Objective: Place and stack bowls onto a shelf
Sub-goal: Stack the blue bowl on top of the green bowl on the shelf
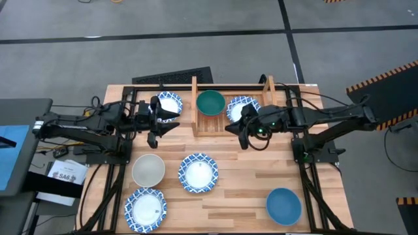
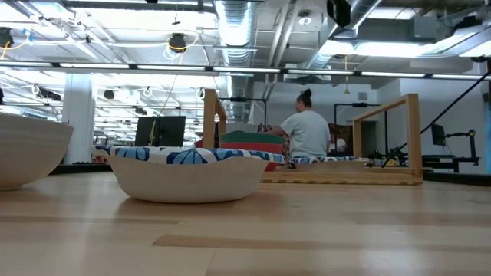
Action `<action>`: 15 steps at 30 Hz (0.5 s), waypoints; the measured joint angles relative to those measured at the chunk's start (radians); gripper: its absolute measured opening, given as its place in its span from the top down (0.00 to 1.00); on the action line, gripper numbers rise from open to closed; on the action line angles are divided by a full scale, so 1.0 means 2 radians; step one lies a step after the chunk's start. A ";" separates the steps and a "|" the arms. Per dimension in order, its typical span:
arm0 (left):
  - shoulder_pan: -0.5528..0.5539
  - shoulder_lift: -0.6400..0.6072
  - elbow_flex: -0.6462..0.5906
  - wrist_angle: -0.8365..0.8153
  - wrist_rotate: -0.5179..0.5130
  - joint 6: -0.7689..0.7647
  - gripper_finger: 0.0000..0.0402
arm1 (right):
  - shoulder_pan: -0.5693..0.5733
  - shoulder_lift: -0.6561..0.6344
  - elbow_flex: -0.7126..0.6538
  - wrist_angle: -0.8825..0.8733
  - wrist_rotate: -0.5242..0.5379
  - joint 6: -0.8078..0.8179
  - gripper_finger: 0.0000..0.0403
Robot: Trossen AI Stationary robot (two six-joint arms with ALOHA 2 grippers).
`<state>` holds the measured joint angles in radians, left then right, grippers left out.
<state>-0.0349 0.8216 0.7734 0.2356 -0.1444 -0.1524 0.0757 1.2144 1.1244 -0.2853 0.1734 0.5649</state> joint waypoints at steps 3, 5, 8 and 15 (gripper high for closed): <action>0.000 0.004 0.000 -0.001 -0.004 0.000 0.62 | 0.000 0.000 0.000 -0.016 -0.032 0.039 0.84; 0.000 0.005 0.000 -0.003 -0.009 -0.001 0.62 | 0.001 0.000 0.000 -0.049 -0.072 0.070 0.80; 0.000 0.004 0.000 -0.004 -0.010 -0.001 0.62 | 0.019 0.000 0.000 -0.128 -0.162 0.102 0.70; 0.000 0.005 0.000 -0.005 -0.011 0.003 0.62 | 0.152 0.000 0.000 -0.345 -0.203 0.188 0.51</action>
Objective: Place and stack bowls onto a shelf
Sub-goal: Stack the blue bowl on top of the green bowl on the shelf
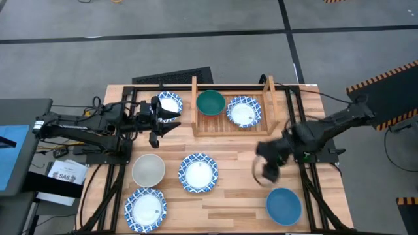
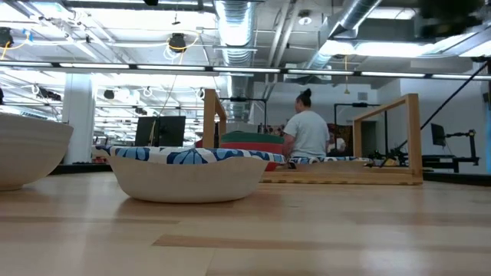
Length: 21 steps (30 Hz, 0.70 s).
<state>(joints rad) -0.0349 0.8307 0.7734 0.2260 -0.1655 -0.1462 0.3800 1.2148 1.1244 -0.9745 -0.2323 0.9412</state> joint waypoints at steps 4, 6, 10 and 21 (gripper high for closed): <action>0.000 0.000 0.000 0.000 -0.008 0.005 0.62 | 0.098 0.000 0.000 -0.050 0.032 0.056 0.46; 0.000 0.000 0.000 0.000 -0.016 0.005 0.62 | 0.144 0.001 0.000 -0.060 0.049 0.078 0.45; 0.000 0.000 0.000 0.000 -0.020 0.005 0.62 | 0.213 0.021 -0.016 -0.057 0.053 0.113 0.46; 0.000 0.000 0.000 0.000 -0.035 0.005 0.62 | 0.247 0.069 -0.104 -0.008 0.060 0.124 0.47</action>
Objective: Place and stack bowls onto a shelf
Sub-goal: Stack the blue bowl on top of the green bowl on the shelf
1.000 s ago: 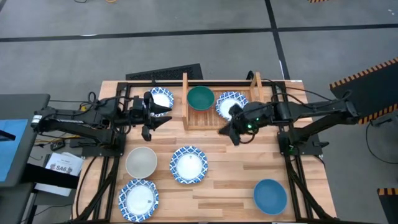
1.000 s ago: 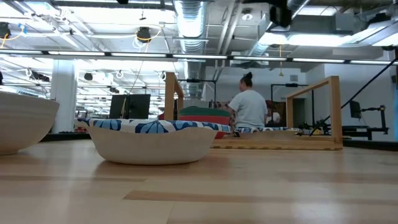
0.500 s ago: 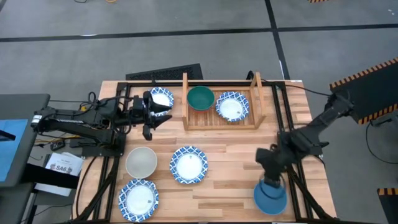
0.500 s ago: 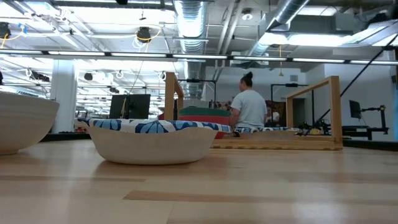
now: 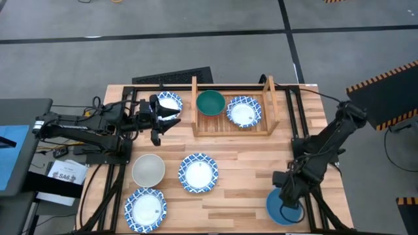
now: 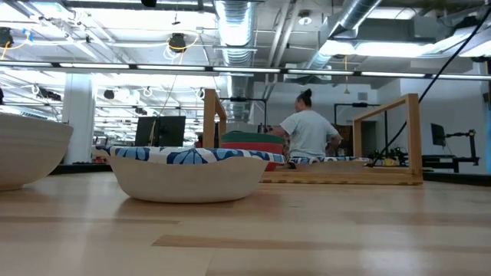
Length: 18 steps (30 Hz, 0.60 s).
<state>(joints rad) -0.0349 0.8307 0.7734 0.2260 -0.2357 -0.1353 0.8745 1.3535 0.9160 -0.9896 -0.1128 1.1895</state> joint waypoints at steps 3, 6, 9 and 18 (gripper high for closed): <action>0.000 0.000 0.000 -0.002 -0.004 -0.002 0.62 | -0.003 0.009 -0.004 -0.015 0.010 -0.002 0.47; 0.000 0.000 0.000 -0.002 -0.004 -0.003 0.62 | -0.003 0.015 -0.004 -0.008 0.014 -0.020 0.47; 0.000 0.000 0.000 -0.002 -0.004 -0.003 0.62 | -0.003 0.032 -0.004 0.003 0.014 -0.037 0.47; 0.000 0.000 0.000 -0.002 -0.004 -0.005 0.62 | -0.012 0.088 -0.004 0.020 0.011 -0.042 0.49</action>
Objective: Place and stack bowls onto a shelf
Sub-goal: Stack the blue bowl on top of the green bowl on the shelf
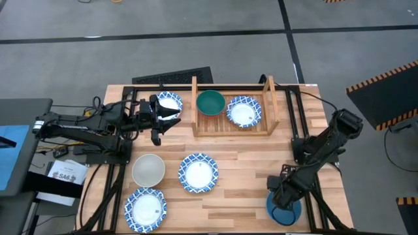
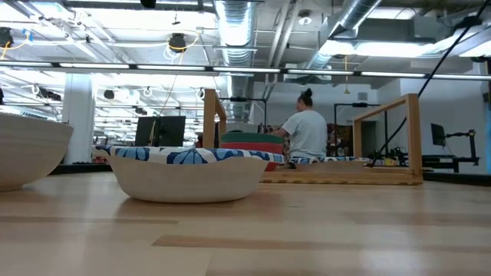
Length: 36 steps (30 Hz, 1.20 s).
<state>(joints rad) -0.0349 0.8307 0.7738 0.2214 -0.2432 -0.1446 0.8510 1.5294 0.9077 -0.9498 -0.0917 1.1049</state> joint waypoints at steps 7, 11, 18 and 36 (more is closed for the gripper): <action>0.000 0.000 0.000 0.000 0.000 0.001 0.62 | -0.025 -0.013 0.003 0.010 -0.024 0.002 0.83; 0.000 0.000 0.000 0.000 0.000 0.002 0.62 | -0.077 -0.045 0.017 0.029 -0.027 0.011 0.94; 0.000 0.000 0.000 0.001 0.000 -0.004 0.62 | -0.231 -0.094 0.037 0.133 -0.019 0.053 0.94; 0.000 0.000 0.000 0.017 0.000 -0.042 0.62 | -0.632 0.014 0.287 0.001 -0.014 -0.179 0.94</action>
<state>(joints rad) -0.0349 0.8303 0.7738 0.2546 -0.2428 -0.2294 -0.4132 1.5569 1.4821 -0.9487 -0.1192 0.7461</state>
